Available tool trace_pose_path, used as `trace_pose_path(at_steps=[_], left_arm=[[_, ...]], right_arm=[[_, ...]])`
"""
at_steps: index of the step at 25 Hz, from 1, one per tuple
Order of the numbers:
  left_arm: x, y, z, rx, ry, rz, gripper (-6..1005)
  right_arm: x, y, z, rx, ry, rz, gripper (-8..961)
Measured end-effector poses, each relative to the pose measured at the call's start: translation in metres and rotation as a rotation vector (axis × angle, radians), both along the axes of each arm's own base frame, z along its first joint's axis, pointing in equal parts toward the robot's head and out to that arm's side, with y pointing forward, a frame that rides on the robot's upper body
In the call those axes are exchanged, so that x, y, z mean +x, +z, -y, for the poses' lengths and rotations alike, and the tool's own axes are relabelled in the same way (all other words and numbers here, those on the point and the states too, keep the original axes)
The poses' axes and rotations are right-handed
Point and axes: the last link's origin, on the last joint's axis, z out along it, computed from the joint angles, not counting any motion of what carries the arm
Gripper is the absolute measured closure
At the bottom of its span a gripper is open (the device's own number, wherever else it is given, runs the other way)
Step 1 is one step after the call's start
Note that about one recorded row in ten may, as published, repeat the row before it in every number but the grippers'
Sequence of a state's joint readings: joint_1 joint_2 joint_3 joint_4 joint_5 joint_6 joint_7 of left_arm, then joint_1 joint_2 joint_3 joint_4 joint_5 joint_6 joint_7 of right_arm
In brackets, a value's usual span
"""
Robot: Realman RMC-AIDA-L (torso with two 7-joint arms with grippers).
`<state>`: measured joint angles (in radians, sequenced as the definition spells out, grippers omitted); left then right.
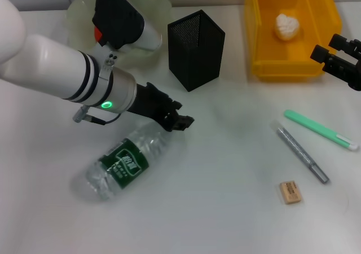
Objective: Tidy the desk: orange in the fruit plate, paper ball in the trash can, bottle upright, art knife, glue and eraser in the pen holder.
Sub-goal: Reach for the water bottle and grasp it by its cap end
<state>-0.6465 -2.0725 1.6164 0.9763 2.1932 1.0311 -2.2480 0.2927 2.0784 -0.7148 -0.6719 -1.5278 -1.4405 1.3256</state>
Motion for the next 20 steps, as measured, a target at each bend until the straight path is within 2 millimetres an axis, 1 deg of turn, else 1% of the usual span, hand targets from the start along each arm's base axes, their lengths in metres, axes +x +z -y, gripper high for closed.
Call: trace_pose_path(at_steps=[6, 10, 16, 18, 20], left_arm=[[-0.0028, 0.0008, -0.004, 0.024, 0.046, -0.08, 575], [-0.0012, 0.0012, -0.0045, 0.025, 0.044, -0.087, 574], [0.0017, 0.0031, -0.0055, 0.006, 0.039, -0.112, 359], [-0.0006, 0.0043, -0.0061, 0.006, 0.047, -0.142, 234], [-0.0017, 0.0047, -0.0063, 0.008, 0.051, -0.158, 236]], right_arm=[[0.0001, 0.0, -0.0002, 0.001, -0.001, 0.001, 235], [0.0001, -0.0004, -0.0007, 0.001, -0.002, 0.001, 234], [-0.001, -0.0031, -0.0022, -0.006, -0.003, -0.008, 234], [-0.0011, -0.0032, -0.0021, -0.007, -0.002, -0.008, 234], [-0.0012, -0.0033, -0.0022, -0.007, -0.002, -0.008, 235]])
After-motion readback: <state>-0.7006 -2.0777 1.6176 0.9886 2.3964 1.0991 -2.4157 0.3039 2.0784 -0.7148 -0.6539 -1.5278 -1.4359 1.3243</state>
